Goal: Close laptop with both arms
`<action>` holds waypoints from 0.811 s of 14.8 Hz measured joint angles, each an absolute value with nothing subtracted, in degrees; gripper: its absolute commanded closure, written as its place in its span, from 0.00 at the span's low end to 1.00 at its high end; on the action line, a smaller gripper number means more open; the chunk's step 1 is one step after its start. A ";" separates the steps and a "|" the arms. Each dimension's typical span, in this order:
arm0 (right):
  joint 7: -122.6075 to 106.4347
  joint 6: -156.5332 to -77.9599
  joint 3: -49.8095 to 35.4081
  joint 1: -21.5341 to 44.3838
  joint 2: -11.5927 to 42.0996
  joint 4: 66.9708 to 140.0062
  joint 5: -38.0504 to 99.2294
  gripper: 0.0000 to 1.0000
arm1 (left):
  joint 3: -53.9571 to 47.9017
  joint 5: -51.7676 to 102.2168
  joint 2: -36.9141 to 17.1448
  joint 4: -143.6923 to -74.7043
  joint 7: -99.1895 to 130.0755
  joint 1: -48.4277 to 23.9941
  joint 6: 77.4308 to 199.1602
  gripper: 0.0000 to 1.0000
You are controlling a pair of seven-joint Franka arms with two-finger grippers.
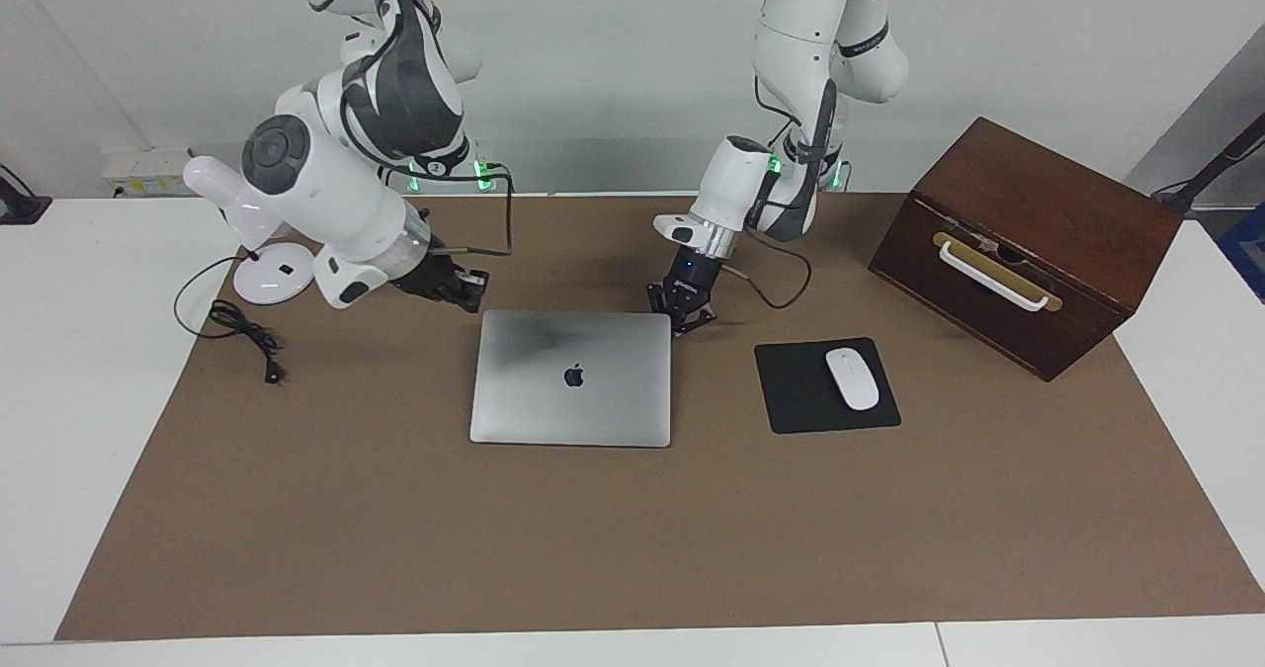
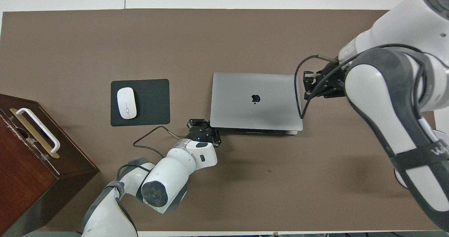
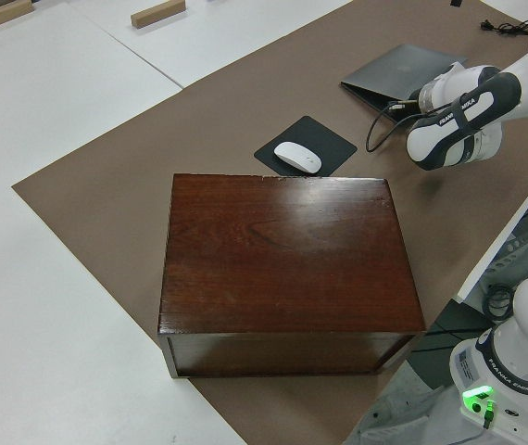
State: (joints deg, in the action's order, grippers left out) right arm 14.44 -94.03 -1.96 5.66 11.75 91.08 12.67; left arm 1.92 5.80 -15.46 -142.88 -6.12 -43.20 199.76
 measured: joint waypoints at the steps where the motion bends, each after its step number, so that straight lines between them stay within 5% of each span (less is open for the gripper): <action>1: 10.54 -93.45 -1.92 5.37 10.86 90.42 9.60 1.00 | 2.04 5.82 -14.89 -143.18 -5.92 -43.08 198.86 1.00; 9: -6.30 -92.47 -1.81 2.58 7.10 89.88 -2.49 1.00 | 2.83 5.87 0.74 -143.58 -5.81 -37.82 169.72 1.00; 12: -6.47 -92.42 -1.74 1.52 6.58 89.88 -3.61 0.53 | 3.05 5.89 5.47 -142.88 -5.70 -36.70 160.29 1.00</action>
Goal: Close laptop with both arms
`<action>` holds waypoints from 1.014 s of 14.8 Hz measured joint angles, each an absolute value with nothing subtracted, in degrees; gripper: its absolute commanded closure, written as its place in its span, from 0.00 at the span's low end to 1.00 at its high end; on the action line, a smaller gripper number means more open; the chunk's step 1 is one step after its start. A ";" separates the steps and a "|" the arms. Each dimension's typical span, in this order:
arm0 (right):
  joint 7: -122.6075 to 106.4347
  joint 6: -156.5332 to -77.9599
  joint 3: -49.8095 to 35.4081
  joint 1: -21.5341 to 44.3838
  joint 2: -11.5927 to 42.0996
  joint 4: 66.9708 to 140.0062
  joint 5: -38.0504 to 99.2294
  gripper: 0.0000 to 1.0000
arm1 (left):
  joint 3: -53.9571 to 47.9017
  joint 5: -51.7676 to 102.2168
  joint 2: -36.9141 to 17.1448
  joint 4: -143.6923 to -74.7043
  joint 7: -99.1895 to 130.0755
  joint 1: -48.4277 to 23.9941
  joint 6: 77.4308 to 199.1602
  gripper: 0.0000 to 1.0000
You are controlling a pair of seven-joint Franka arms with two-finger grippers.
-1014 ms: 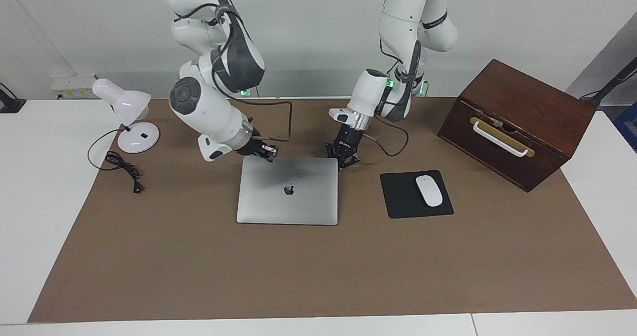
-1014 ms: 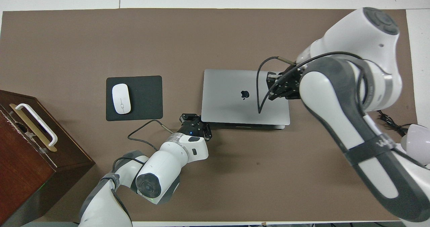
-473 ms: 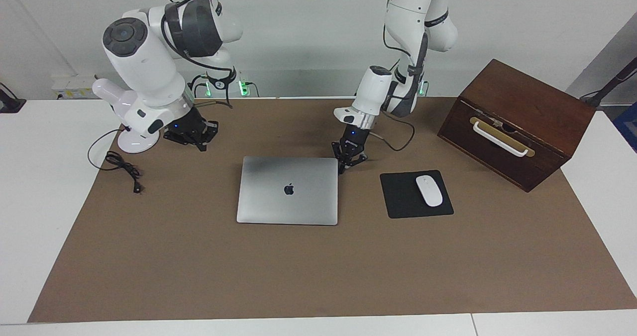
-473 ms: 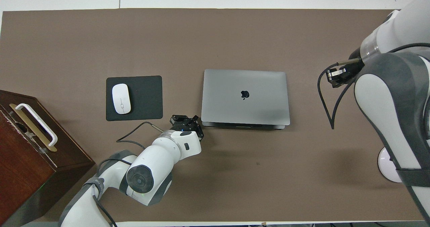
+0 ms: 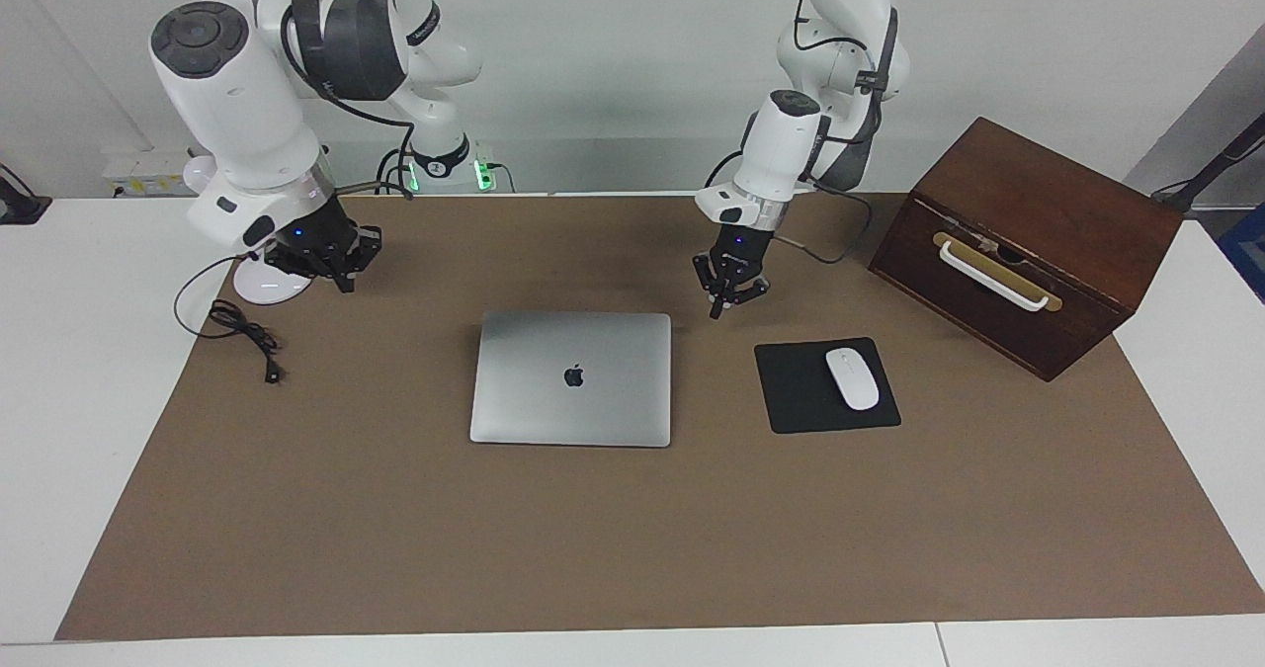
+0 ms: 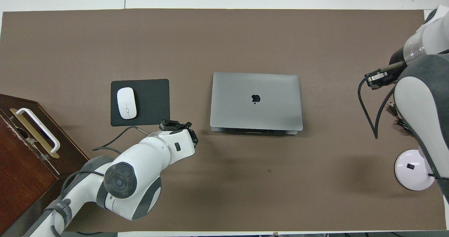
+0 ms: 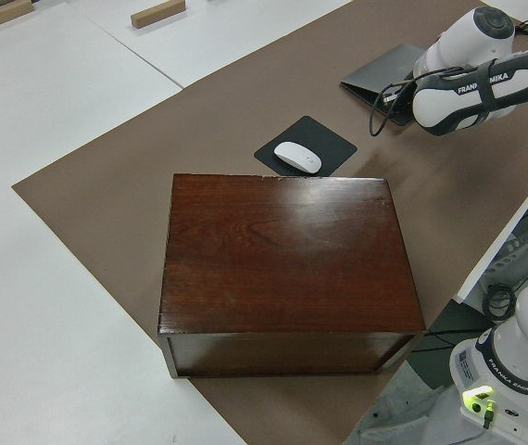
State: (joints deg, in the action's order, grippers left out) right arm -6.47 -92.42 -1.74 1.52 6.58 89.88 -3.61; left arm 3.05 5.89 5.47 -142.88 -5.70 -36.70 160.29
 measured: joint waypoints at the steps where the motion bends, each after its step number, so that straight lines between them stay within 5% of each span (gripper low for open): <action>1: -6.47 -92.32 -1.73 0.69 6.18 89.91 -3.64 0.40 | 3.10 5.89 6.59 -142.00 -5.60 -35.98 156.87 1.00; 3: -6.48 -92.09 -1.70 -1.62 5.10 90.04 -3.64 0.06 | 3.23 5.89 8.53 -139.50 -5.59 -33.58 150.18 0.91; 5: -6.51 -92.01 -1.68 -3.76 4.09 90.15 -3.63 0.00 | 3.40 5.89 10.36 -136.47 -5.60 -30.66 143.32 0.00; 15: -0.17 -86.59 -2.07 -6.82 1.69 90.34 -0.70 0.00 | 3.74 5.84 12.99 -127.47 -5.71 -13.31 128.79 0.00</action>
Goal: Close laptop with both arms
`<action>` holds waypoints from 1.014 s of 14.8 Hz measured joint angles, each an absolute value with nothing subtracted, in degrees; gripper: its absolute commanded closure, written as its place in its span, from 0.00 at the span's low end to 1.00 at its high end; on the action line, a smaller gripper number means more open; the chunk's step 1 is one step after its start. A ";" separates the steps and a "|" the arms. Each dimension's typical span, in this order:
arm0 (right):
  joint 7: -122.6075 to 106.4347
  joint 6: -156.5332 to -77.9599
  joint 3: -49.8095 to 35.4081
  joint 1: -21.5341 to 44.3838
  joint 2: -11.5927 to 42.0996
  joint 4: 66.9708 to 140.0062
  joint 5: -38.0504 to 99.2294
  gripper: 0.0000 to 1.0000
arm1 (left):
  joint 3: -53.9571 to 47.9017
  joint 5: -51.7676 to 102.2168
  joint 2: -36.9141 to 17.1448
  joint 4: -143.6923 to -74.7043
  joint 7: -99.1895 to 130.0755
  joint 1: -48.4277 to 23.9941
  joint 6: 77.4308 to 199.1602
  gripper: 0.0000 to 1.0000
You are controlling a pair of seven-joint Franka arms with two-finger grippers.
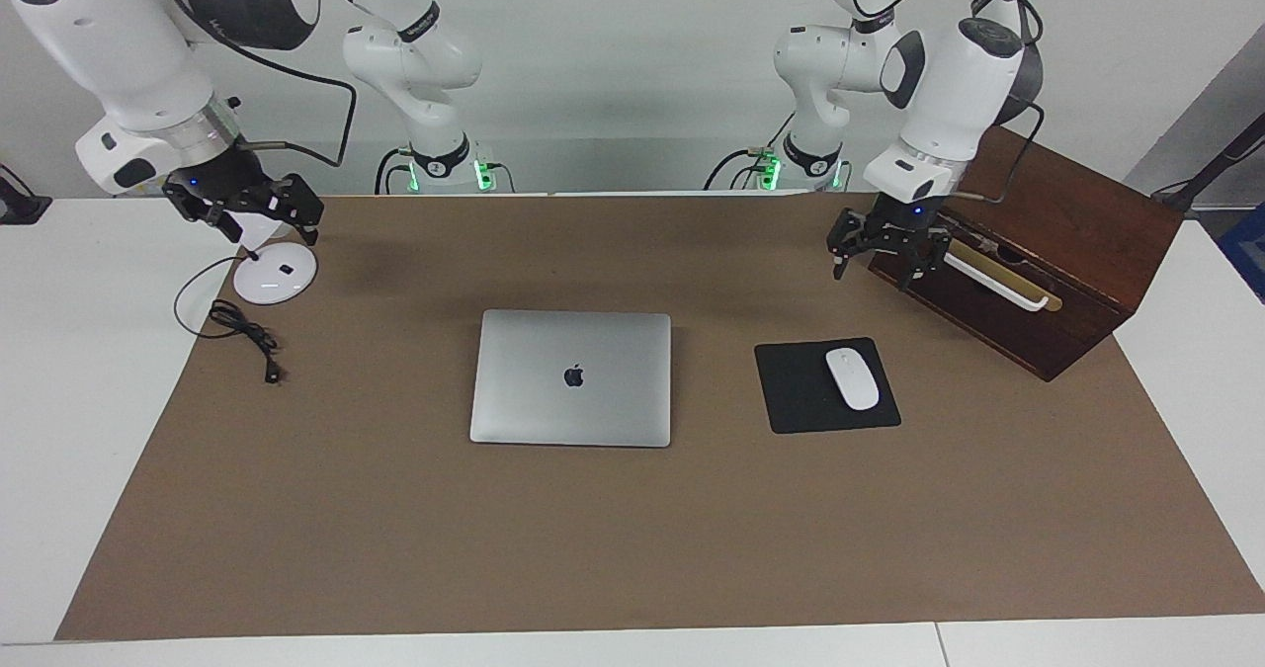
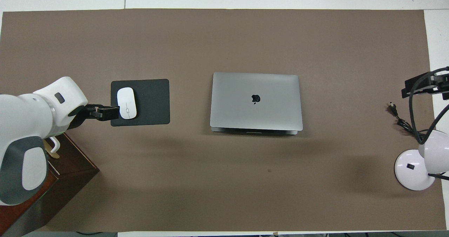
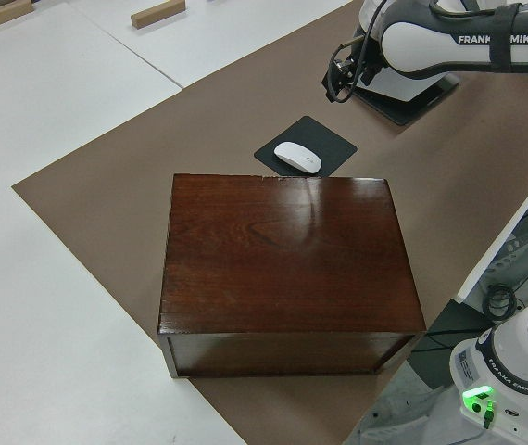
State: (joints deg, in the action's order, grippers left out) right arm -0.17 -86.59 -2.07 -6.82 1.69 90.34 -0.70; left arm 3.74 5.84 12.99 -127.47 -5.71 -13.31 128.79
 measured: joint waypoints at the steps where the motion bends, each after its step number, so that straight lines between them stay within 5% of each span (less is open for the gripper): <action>1: 0.06 -85.84 -2.10 -6.82 1.53 90.56 -0.70 0.00 | 3.72 5.84 12.99 -127.03 -5.71 -12.11 128.55 0.00; 8: 0.41 -83.21 -1.68 -7.11 0.71 91.66 -0.70 0.00 | 3.70 5.17 12.94 -120.54 -5.74 -5.85 125.21 0.00; 15: 0.41 -83.21 -1.70 -7.10 0.45 92.44 -0.65 0.00 | 3.32 0.92 7.91 -97.62 -5.57 -4.86 95.76 0.00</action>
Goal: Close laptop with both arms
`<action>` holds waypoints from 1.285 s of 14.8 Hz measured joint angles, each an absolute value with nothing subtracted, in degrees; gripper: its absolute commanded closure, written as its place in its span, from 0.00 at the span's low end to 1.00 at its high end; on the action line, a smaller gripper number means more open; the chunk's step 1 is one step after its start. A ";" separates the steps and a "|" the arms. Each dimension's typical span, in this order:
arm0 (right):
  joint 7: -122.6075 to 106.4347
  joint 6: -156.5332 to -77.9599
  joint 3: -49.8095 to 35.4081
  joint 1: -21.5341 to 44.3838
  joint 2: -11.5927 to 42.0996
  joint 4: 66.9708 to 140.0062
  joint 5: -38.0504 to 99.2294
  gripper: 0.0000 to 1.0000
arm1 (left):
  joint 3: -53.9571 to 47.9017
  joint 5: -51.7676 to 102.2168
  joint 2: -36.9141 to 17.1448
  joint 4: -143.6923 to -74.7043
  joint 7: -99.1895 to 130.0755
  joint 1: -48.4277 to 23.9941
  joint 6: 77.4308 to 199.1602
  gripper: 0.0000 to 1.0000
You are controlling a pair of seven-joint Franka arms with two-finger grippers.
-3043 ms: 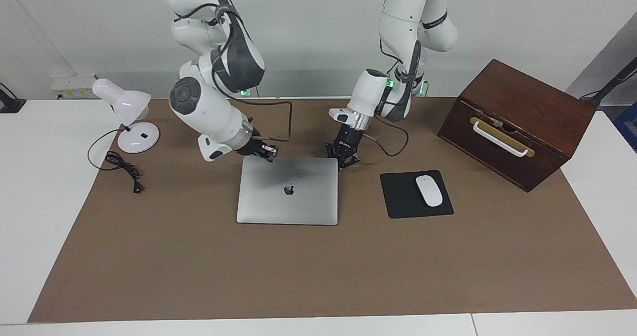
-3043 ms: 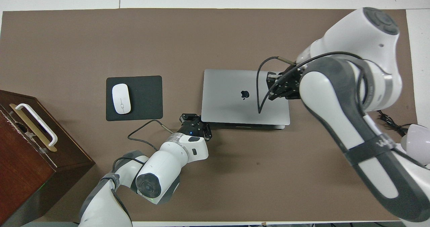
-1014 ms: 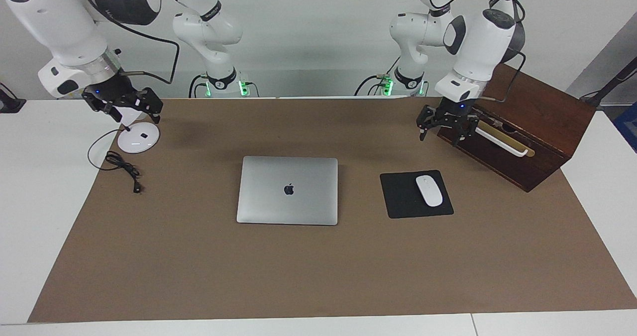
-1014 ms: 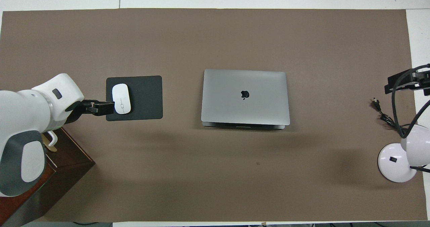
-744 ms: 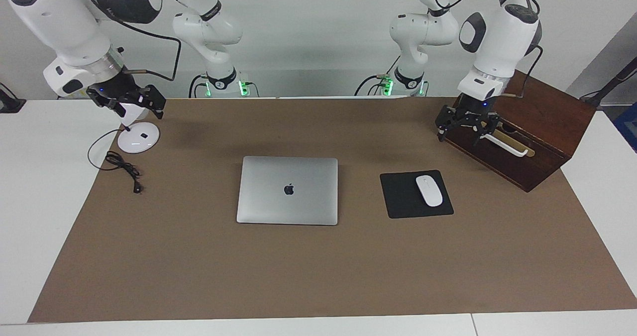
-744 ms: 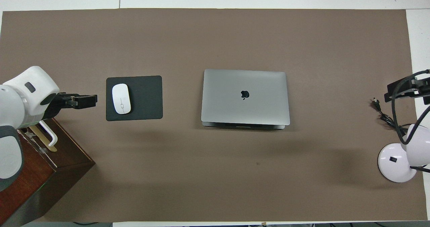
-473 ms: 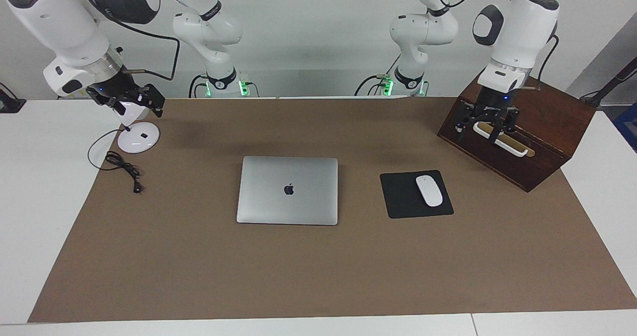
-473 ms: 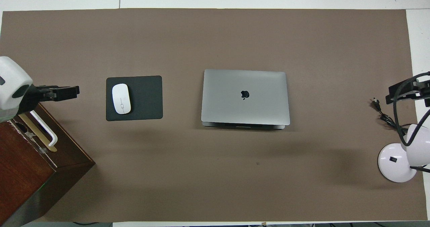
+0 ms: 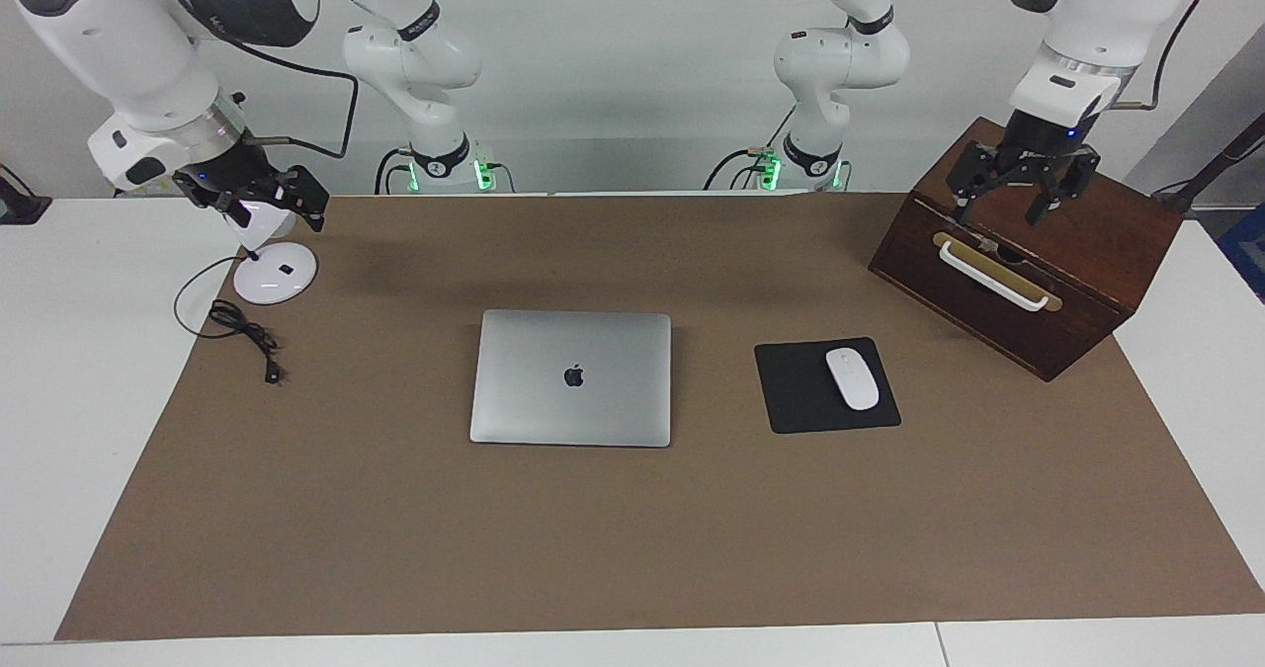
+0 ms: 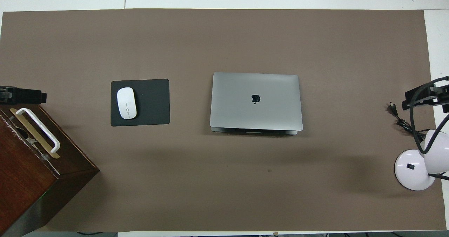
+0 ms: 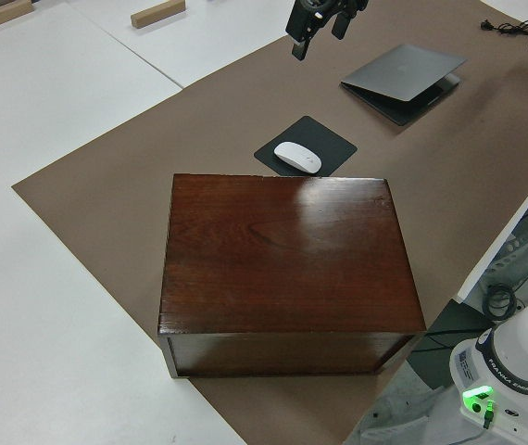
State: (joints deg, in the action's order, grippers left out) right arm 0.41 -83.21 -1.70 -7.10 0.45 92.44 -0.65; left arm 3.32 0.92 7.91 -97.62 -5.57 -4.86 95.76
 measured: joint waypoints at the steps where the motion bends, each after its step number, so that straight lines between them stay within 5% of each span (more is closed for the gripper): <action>1: 0.41 -83.21 -1.72 -7.06 0.44 92.52 -0.58 0.00 | 3.32 0.92 6.74 -95.23 -5.28 -4.86 93.04 0.00; 19: 1.27 -83.21 -2.43 -6.86 0.13 92.87 -0.28 0.00 | 3.46 0.86 5.27 -96.32 -3.89 -4.83 91.95 0.00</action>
